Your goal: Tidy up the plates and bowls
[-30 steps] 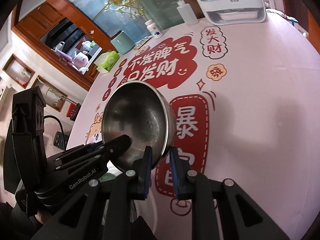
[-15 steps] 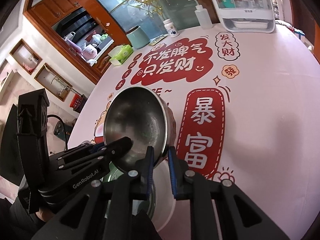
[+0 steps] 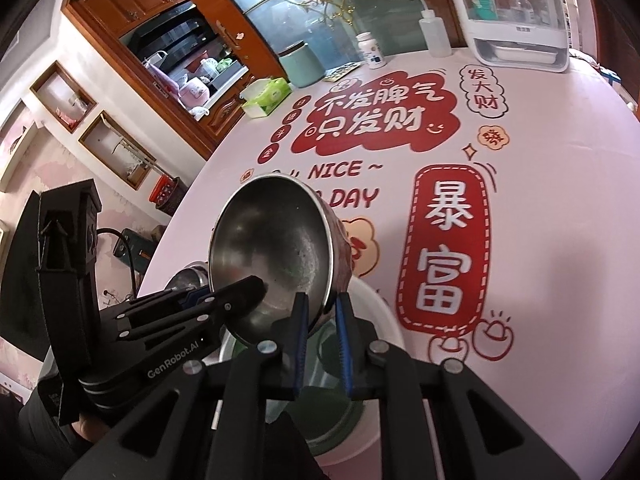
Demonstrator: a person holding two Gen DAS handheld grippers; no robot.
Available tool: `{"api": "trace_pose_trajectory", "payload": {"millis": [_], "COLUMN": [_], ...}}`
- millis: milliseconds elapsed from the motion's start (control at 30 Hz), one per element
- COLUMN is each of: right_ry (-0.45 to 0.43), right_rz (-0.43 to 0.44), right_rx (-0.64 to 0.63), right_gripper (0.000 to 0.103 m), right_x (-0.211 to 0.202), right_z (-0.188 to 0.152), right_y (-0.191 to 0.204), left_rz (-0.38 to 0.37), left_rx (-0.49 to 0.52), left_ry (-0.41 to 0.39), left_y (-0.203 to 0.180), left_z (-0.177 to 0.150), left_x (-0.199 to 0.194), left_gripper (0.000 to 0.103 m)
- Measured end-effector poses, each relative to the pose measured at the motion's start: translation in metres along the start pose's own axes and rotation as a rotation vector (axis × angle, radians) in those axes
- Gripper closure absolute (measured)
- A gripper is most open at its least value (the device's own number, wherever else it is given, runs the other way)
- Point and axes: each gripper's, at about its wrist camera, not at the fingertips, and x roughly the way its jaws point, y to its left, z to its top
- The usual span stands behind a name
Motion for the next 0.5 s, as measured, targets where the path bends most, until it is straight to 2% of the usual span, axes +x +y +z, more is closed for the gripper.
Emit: {"api": "trace_pose_trajectory", "payload": {"millis": [500], "right_ry": [0.025], "right_rz": [0.009], "right_rx": [0.010], "right_gripper": [0.090], "right_x": [0.026], "right_z": [-0.012], "right_y": [0.061], "left_rz": [0.022], "left_rx": [0.010], "left_ry": [0.030], "left_y": [0.063], "left_z": [-0.013], "left_x": [-0.024], "left_gripper": [0.088]}}
